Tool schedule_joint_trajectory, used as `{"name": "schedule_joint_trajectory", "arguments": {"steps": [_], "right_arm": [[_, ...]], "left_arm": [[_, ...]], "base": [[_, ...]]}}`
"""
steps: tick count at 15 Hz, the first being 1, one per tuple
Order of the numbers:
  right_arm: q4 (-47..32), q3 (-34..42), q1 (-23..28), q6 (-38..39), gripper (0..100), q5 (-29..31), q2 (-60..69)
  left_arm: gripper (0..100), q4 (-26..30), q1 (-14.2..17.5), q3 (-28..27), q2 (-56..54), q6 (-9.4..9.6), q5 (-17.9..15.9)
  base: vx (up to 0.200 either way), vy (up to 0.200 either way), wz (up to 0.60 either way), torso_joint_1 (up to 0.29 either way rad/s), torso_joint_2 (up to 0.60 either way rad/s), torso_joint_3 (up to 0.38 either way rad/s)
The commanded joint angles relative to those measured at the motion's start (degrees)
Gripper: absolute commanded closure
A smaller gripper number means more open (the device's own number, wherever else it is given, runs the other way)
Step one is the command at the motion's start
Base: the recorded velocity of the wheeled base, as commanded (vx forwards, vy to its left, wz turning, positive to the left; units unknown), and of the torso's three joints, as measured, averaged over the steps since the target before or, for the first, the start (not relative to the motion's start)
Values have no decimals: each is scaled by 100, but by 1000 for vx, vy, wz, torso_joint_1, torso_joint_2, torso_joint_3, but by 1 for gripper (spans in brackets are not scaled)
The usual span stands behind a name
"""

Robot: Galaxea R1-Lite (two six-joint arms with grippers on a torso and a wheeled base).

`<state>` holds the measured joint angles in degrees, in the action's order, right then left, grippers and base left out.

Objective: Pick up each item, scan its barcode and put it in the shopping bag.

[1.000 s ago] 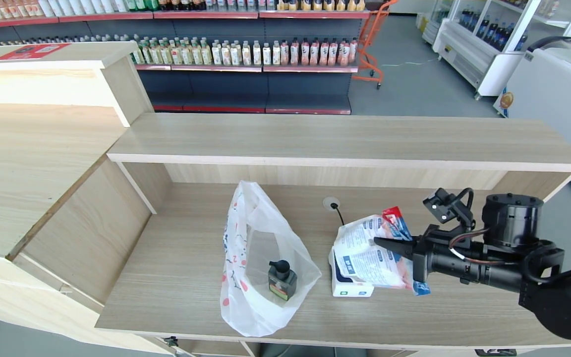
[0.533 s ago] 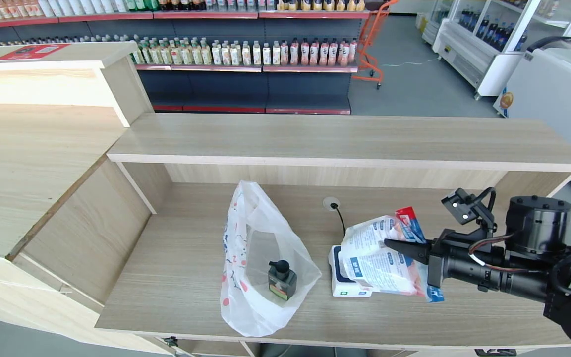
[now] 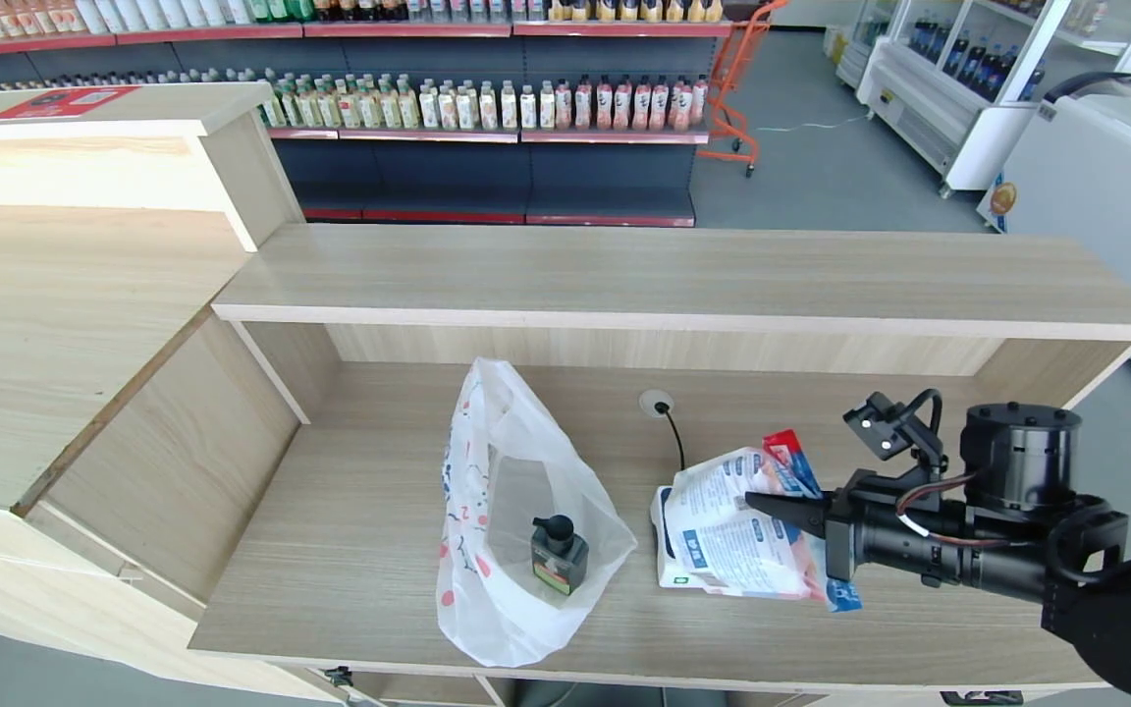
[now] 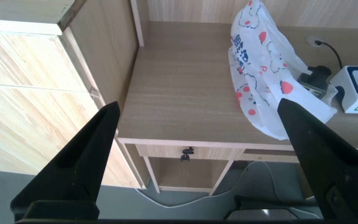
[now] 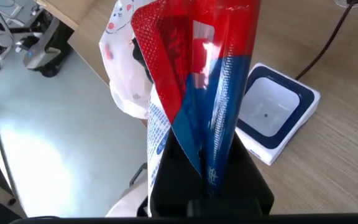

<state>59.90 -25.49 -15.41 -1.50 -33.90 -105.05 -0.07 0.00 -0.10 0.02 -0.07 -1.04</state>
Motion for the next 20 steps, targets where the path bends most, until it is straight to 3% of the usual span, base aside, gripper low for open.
{"name": "schedule_joint_trajectory", "arguments": {"steps": [1,12,16,20], "right_arm": [[21,-96,-6,-105,100,-11,-526],[-31,-2663,-692,-386,100,-125,-2450],[-559,-3972,-1087,-430,100,-81,-3145],[-840,-4728,-1201,-615,100,-64,-3672]], "left_arm": [[0,-1,0,1,-2,-1,-2],[0,-1,0,1,-2,-1,7],[0,-1,0,1,-2,-1,7],[0,-1,0,1,-2,-10,7]], "base": [[0,0,0,0,0,0],[0,0,0,0,0,0],[0,0,0,0,0,0],[0,0,0,0,0,0]]}}
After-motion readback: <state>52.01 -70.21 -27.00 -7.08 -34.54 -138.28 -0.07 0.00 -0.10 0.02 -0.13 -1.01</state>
